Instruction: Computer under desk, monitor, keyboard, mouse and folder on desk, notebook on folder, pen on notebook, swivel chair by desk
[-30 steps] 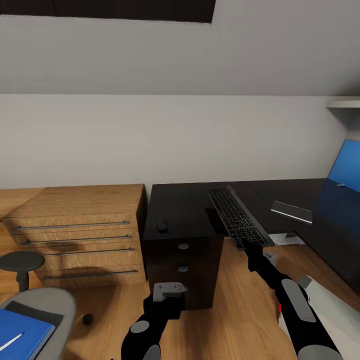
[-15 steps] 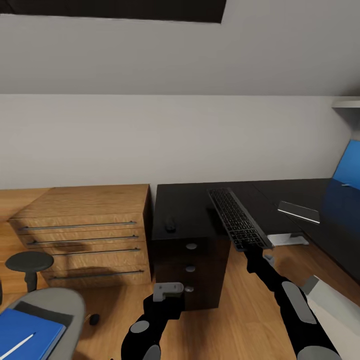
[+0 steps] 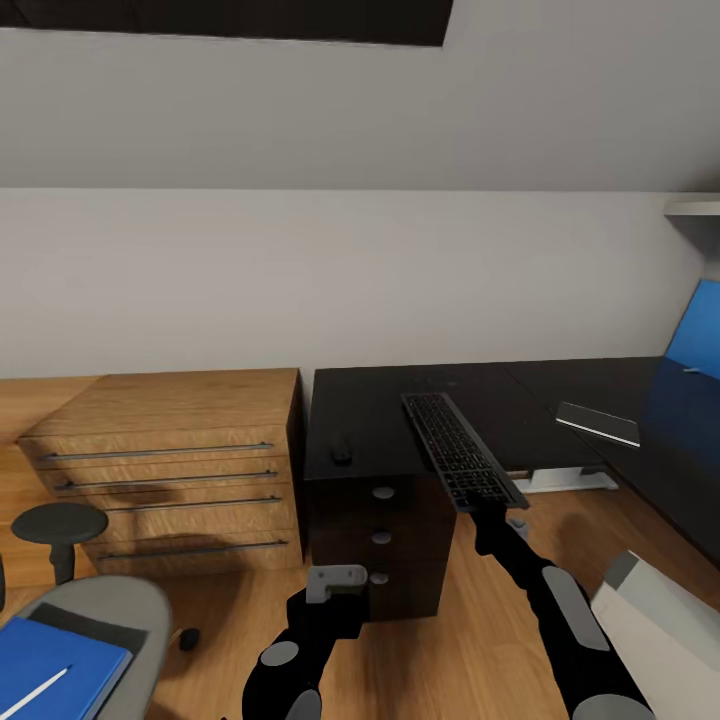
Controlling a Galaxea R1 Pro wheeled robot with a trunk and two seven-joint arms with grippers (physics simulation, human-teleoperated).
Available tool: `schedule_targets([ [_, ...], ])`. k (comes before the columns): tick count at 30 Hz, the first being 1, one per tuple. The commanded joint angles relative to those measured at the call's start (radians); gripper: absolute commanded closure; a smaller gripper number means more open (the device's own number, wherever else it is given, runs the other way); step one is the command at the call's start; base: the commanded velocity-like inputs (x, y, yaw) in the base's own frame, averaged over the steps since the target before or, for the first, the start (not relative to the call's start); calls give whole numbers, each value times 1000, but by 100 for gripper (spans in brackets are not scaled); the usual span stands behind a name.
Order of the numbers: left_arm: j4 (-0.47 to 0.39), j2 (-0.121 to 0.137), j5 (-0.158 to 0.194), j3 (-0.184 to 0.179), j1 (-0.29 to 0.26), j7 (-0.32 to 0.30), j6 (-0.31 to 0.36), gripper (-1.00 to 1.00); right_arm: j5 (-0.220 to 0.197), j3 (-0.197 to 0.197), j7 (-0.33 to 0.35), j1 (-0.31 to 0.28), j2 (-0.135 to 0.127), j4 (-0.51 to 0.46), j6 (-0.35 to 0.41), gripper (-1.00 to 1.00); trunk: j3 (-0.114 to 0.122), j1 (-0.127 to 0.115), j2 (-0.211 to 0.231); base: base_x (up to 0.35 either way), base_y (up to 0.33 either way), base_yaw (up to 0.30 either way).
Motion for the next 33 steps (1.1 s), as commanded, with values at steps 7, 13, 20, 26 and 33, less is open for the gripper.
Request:
schedule_targets([
  [7, -1, 0, 10, -7, -1, 10, 1, -100, 68, 79, -12, 0, 9, 3, -98, 100, -1, 0, 0, 84, 31, 0],
  [13, -1, 1, 10, -26, -1, 11, 1, -100, 71, 85, -11, 0, 8, 3, -105, 100, -1, 0, 0, 72, 5, 0],
  [20, -1, 1, 10, -26, -1, 12, 1, -100, 71, 84, -9, 0, 6, 3, -103, 100, -1, 0, 0, 34, 0, 0],
  [26, -1, 0, 10, -26, -1, 12, 1, -100, 71, 86, -12, 0, 5, 3, -101, 100, -1, 0, 0, 155, 0, 0],
  [33, -1, 0, 10, -26, -1, 12, 1, -100, 71, 87, -13, 0, 5, 3, -100, 100, -1, 0, 0, 29, 0, 0],
])
